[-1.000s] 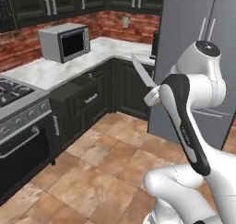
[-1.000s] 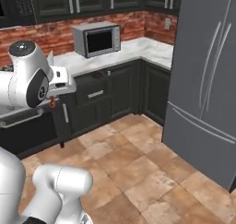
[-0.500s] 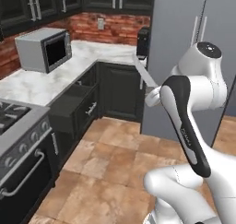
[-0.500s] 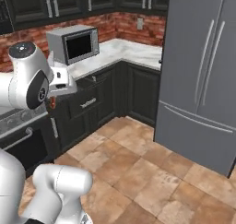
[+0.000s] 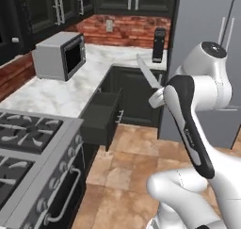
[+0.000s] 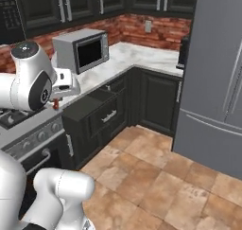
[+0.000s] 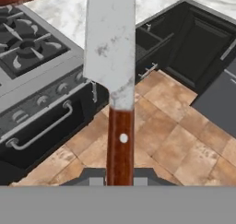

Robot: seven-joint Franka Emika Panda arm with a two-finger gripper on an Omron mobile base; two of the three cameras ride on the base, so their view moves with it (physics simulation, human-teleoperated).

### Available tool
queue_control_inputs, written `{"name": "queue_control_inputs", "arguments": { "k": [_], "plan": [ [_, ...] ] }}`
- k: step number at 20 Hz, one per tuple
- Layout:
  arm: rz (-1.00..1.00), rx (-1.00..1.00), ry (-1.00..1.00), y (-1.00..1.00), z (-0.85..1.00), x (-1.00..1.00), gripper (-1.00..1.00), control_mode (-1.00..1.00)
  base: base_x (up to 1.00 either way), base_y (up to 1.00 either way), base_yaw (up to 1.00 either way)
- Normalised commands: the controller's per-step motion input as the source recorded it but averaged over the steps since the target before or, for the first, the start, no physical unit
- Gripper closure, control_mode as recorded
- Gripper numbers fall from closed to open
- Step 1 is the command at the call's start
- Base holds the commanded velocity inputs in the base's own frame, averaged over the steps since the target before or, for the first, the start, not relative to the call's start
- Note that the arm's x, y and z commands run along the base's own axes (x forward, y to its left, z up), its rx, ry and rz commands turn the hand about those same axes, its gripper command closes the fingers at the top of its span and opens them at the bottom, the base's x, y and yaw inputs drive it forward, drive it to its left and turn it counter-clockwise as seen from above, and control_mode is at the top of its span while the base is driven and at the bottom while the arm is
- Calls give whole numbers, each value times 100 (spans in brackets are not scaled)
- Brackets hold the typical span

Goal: Pick up the metallic utensils from the counter and place them in the open drawer. Make sure not to pick up any wooden utensils.

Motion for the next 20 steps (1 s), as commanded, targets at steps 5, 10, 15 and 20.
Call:
{"name": "queue_control_inputs", "arguments": {
  "k": [5,10,15,20],
  "plan": [
    [0,0,0,0,0,0,100,100,61,27,-5],
    [0,0,0,0,0,0,100,100,46,15,-4],
    [0,0,0,0,0,0,100,100,28,72,-17],
    [0,0,0,0,0,0,100,100,29,55,-16]
  ]
}}
